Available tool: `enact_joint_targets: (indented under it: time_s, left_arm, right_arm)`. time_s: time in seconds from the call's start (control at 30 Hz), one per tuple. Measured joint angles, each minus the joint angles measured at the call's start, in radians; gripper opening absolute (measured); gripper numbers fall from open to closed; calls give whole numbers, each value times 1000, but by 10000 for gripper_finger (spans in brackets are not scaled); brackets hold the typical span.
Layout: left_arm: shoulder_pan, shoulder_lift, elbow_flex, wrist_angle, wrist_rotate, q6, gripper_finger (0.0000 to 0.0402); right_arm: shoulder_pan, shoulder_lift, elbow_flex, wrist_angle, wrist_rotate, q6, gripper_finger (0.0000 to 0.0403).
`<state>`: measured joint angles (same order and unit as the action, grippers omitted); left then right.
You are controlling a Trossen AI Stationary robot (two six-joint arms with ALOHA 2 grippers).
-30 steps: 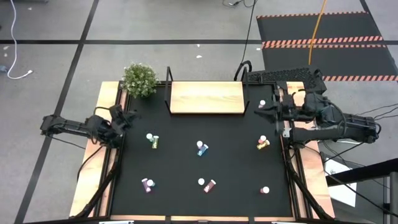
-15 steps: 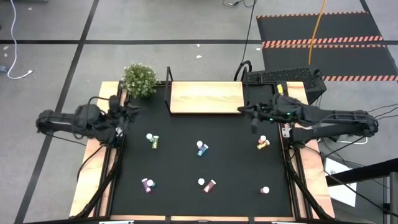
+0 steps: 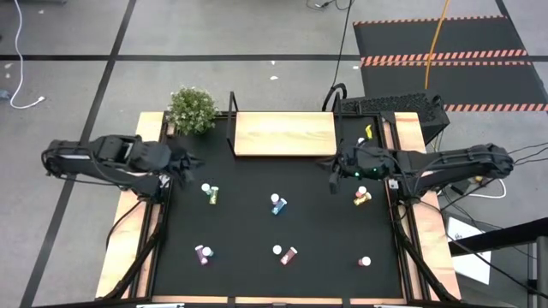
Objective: Pick and place medicine bottles onto shelf by color
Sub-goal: Put the top left blue pill bottle on the shelf
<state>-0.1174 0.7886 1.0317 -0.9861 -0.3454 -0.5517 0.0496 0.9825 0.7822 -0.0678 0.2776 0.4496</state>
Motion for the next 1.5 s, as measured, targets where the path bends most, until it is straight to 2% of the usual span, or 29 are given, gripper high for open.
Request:
enact_joint_targets:
  time_s: [0.13,0.27,0.33,0.53,0.7,0.83,0.9,1.1,1.27,1.5]
  left_arm:
    - [25,13,1,-8,42,17,21]
    - [149,33,30,-69,178,-33,28]
    - [192,57,34,-128,231,-18,45]
    - [201,206,-5,-189,240,67,119]
    - [200,347,-21,-228,237,143,175]
    - [219,433,-25,-242,211,162,207]
    - [233,470,-35,-231,212,152,216]
    - [266,487,-127,-211,233,113,221]
    - [272,470,-180,-203,253,-12,220]
    - [237,482,-196,-139,278,-141,224]
  right_arm:
    - [0,24,0,254,-113,-1,9]
    - [-30,44,0,454,-248,-87,42]
    - [-48,53,0,490,-280,-54,68]
    - [-53,101,0,506,-285,121,158]
    - [-48,137,0,496,-359,160,191]
    - [-65,118,0,454,-345,167,188]
    - [-77,95,24,375,-313,152,183]
    - [-88,22,111,67,-196,61,177]
    - [-92,-20,120,31,-116,16,178]
    - [-142,-18,120,6,-143,8,178]
